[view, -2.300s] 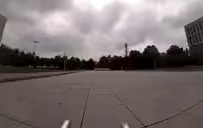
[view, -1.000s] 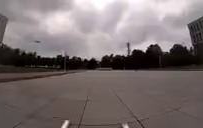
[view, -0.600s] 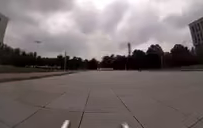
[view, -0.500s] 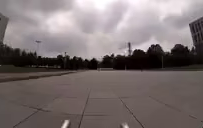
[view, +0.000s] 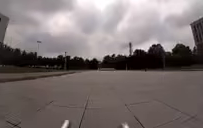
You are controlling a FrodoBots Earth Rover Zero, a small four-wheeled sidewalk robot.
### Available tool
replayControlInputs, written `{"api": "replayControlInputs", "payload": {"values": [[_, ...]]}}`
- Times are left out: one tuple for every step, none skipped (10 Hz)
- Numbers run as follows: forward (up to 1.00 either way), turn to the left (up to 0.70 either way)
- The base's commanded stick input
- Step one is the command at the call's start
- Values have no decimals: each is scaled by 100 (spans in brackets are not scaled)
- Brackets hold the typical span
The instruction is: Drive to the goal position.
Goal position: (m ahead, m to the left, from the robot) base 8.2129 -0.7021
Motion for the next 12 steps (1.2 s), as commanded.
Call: {"api": "replayControlInputs", "payload": {"values": [[100, -6], [100, -16], [100, -1], [100, 0], [100, 0], [100, 0], [100, 0], [100, 0], [100, 0], [100, 0], [100, 0], [100, 0]]}}
